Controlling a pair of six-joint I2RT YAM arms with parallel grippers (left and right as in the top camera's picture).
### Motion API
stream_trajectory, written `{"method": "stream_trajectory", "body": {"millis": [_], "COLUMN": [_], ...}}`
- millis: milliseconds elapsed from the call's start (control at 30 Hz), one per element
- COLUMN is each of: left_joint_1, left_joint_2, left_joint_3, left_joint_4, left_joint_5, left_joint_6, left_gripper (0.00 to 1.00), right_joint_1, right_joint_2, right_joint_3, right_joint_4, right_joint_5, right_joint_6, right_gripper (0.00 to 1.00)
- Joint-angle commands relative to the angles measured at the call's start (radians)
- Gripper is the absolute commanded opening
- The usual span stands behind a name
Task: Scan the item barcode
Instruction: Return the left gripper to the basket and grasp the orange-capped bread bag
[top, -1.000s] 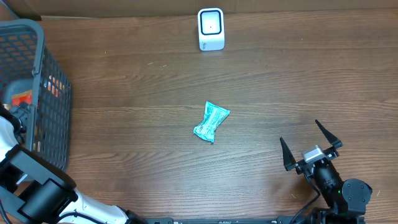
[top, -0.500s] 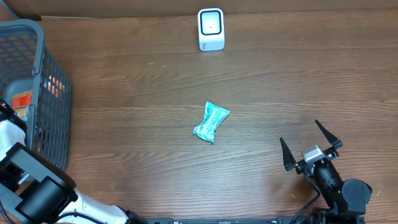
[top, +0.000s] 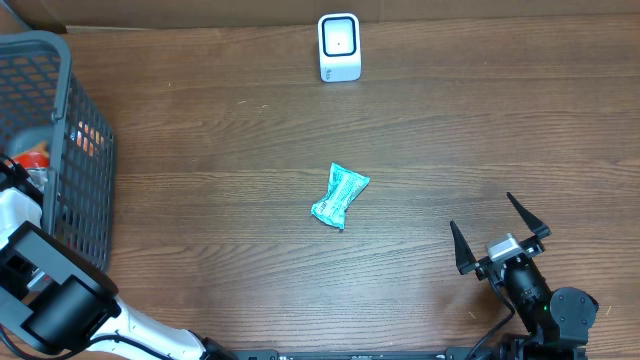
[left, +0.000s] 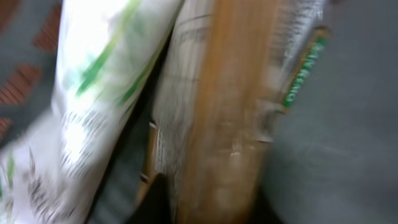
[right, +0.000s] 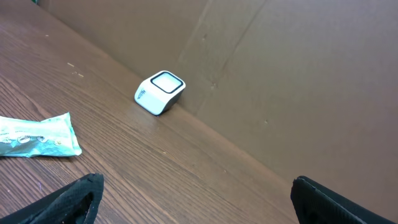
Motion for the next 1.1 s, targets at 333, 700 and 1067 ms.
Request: {"method": "stream_trajectory", "body": {"millis": [333, 700, 1067], "left_joint_1": [-0.045, -0.091, -0.173], "left_joint_2": [0.084, 0.084, -0.069], "left_joint_3": [0.331, 1.014, 1.361], "left_joint_4": [-0.294, -0.679, -0.863], "left_joint_5": [0.158, 0.310, 0.602], "left_joint_6": [-0.021, -0.022, -0.079], "left_gripper": [0.04, 0.04, 0.04], "right_joint_1": [0.005, 0.005, 0.005], "right_joint_2": [-0.003, -0.003, -0.003], "right_joint_3": [-0.011, -0.011, -0.011], "right_joint_4": [0.003, 0.003, 0.003], "right_joint_5": [-0.002, -0.002, -0.002], "right_joint_6": [0.000, 0.000, 0.000], "right_gripper": [1.00, 1.00, 1.00]}}
